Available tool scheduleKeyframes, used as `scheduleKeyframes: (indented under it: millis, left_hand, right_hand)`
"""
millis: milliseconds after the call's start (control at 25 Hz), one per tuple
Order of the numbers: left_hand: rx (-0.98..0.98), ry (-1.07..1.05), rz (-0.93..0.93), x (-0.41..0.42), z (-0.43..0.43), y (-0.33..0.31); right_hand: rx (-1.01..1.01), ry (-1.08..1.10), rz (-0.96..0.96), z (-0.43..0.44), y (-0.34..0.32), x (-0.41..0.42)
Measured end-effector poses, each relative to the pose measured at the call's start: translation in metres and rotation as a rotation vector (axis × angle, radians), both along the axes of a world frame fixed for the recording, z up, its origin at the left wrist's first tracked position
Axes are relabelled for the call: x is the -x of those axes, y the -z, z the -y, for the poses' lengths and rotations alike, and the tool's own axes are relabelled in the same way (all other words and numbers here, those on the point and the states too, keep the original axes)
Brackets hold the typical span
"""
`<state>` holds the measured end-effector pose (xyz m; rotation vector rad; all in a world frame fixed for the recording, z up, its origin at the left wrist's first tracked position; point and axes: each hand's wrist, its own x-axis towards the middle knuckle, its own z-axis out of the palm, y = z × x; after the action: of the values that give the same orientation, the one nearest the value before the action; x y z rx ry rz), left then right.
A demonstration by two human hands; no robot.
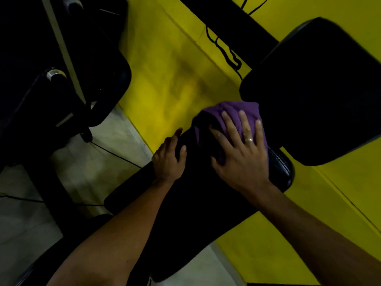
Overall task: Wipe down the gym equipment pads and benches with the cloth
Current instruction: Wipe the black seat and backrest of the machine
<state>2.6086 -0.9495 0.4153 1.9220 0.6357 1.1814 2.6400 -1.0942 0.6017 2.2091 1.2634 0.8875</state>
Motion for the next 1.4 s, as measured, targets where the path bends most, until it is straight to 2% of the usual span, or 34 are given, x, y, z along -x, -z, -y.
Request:
scheduleKeyframes:
  millis: [120, 320, 560, 680, 840, 960, 1080, 1160, 1280, 1400]
  left_hand:
    - [0.013, -0.022, -0.014, -0.003, 0.002, 0.006]
    - [0.065, -0.003, -0.063, 0.018, 0.014, 0.042]
    - [0.074, -0.029, -0.186, 0.019, 0.022, 0.049]
    - [0.060, -0.060, -0.187, 0.017, 0.022, 0.055]
    - [0.063, -0.046, -0.209, 0.019, 0.022, 0.048]
    - [0.088, -0.065, -0.175, 0.018, 0.021, 0.048]
    - [0.077, -0.055, -0.169, 0.017, 0.024, 0.051]
    - [0.064, -0.080, -0.182, 0.015, 0.023, 0.050]
    - [0.054, -0.086, -0.210, 0.016, 0.022, 0.051]
    - [0.077, -0.042, -0.200, 0.017, 0.022, 0.049]
  right_hand:
    - [-0.006, 0.025, -0.024, -0.037, 0.021, 0.006]
    - [0.188, -0.099, -0.080, 0.022, 0.051, 0.015]
    - [0.052, -0.018, -0.021, -0.015, 0.037, 0.009]
    - [0.181, -0.047, -0.039, -0.016, 0.057, 0.014]
    - [0.282, -0.112, -0.078, 0.033, 0.057, 0.018]
    - [0.181, -0.103, -0.028, 0.025, 0.030, 0.013]
    - [0.060, -0.024, 0.002, -0.027, 0.020, 0.006]
    - [0.143, -0.006, 0.014, -0.046, 0.030, 0.009]
    - [0.331, -0.083, -0.038, -0.015, 0.050, 0.015]
    - [0.335, -0.180, -0.059, 0.026, 0.039, 0.015]
